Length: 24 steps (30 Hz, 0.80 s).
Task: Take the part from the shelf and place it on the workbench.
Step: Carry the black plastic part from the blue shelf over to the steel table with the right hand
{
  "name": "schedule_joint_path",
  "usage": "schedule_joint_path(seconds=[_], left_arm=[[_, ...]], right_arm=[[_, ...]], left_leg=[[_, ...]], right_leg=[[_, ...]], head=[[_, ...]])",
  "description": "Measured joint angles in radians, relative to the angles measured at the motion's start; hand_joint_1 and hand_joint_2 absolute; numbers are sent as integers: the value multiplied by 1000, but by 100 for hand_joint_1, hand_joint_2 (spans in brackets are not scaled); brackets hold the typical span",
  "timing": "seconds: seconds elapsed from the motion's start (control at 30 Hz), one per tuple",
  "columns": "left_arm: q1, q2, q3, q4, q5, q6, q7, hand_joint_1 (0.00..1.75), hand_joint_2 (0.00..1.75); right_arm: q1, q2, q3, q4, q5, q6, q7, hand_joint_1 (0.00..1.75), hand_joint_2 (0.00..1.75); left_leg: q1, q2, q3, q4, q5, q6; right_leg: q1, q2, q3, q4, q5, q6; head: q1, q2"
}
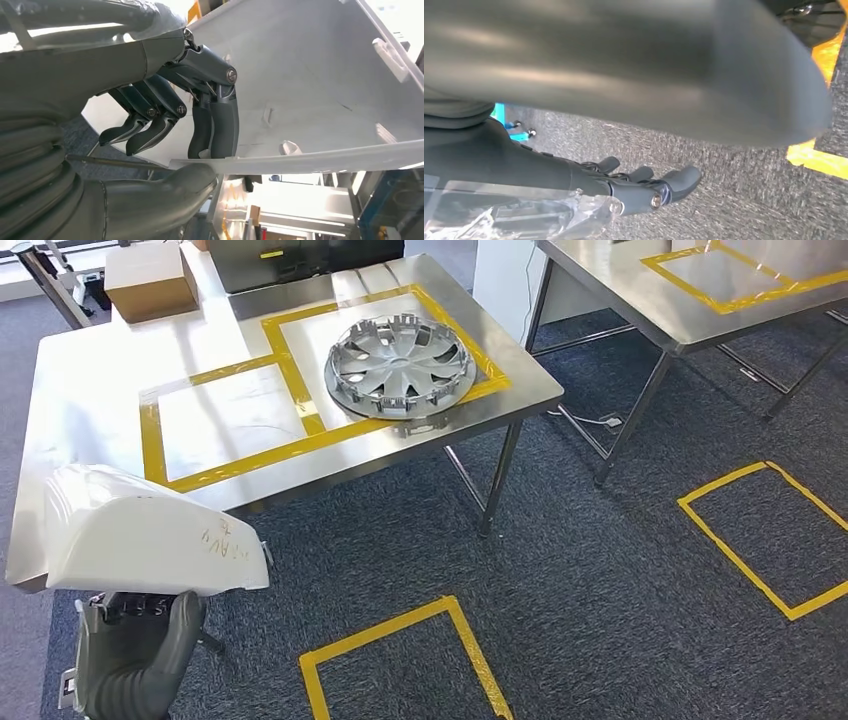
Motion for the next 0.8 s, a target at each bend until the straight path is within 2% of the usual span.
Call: schedule_joint_path(seconds=[0.1,0.17,0.2,0.27,0.3,0.33,0.37,0.4,0.43,0.47,0.5,0.53,0.63,0.7,0.73,0.8], left_arm=[[0,0,1,-1,-2,3,1,175,175],[1,0,2,-3,-3,5,1,175,175],[1,0,2,-4,-4,6,1,175,175],[1,0,2,-6,-5,6,1,175,175],[2,0,2,-6,-5,6,1,175,175],[2,0,2,-6,-5,6,1,175,175],[3,0,1,-6,-5,6,1,175,175],[3,0,1,-6,-5,6,1,175,175],[3,0,1,-6,-5,6,1,175,175],[3,0,1,-6,-5,6,1,175,175],[2,0,1,-6,-5,6,1,175,175],[2,0,1,-6,-5,6,1,175,175],[1,0,2,-6,-5,6,1,175,175],[-1,0,2,-7,-5,6,1,175,175],[-1,0,2,-7,-5,6,1,175,175],[0,1,2,-6,-5,6,1,175,175]], right_arm=[[-1,0,0,-1,0,0,0,0,0],[-2,1,0,-1,0,-1,0,0,0],[-3,1,0,-2,0,-1,0,0,0],[-3,1,0,-3,0,-1,0,0,0],[-1,1,0,-3,0,-1,1,0,0],[0,1,0,-3,0,-1,2,0,0],[1,1,0,-3,0,-1,3,0,0],[1,1,0,-3,0,-1,4,0,0],[1,1,0,-3,0,-1,5,0,0],[1,1,0,-3,0,-1,6,0,0],[1,1,0,-3,0,-1,7,0,0],[0,0,0,-4,0,-1,8,0,0],[1,0,0,-4,0,-1,10,0,0],[1,-1,0,-4,0,-2,11,0,0],[0,-1,0,-4,0,-2,11,0,0],[-1,-1,0,-4,0,-1,11,0,0]], left_leg=[[-5,-1,12,-29,-16,28],[-2,-2,21,-35,-19,42],[0,-1,26,-38,-20,47],[-1,0,31,-39,-26,55],[-2,-1,35,-39,-30,57],[-4,-2,40,-39,-35,58],[-5,-3,47,-39,-40,58],[-6,-4,57,-39,-47,57],[-6,-4,66,-39,-55,55],[-8,-4,74,-39,-63,50],[-9,-4,78,-39,-69,45],[-9,-5,80,-40,-74,40],[-8,-4,89,-48,-82,23],[-8,-3,78,-8,-107,12],[-7,-2,54,42,-130,8],[-5,-2,-25,174,-173,2]], right_leg=[[2,-3,3,-4,-7,18],[1,-4,-1,17,-23,29],[0,-3,-19,56,-42,32],[0,-2,-92,188,-92,35],[0,-2,-133,251,-106,35],[0,-2,-162,287,-103,35],[1,-2,-174,284,-77,32],[2,-2,-166,242,-35,28],[4,-2,-145,176,12,22],[7,-1,-123,115,46,17],[10,-1,-101,64,61,11],[12,-1,-88,35,61,6],[12,1,-72,14,44,-7],[6,1,-55,-1,42,-17],[4,0,-46,-5,39,-21],[3,-1,-36,-7,31,-25]], head=[[2,0],[5,0],[7,0],[11,0],[12,0],[13,0],[13,0],[13,0],[14,0],[12,0],[12,0],[10,0],[11,0],[6,0],[3,0],[0,0]])
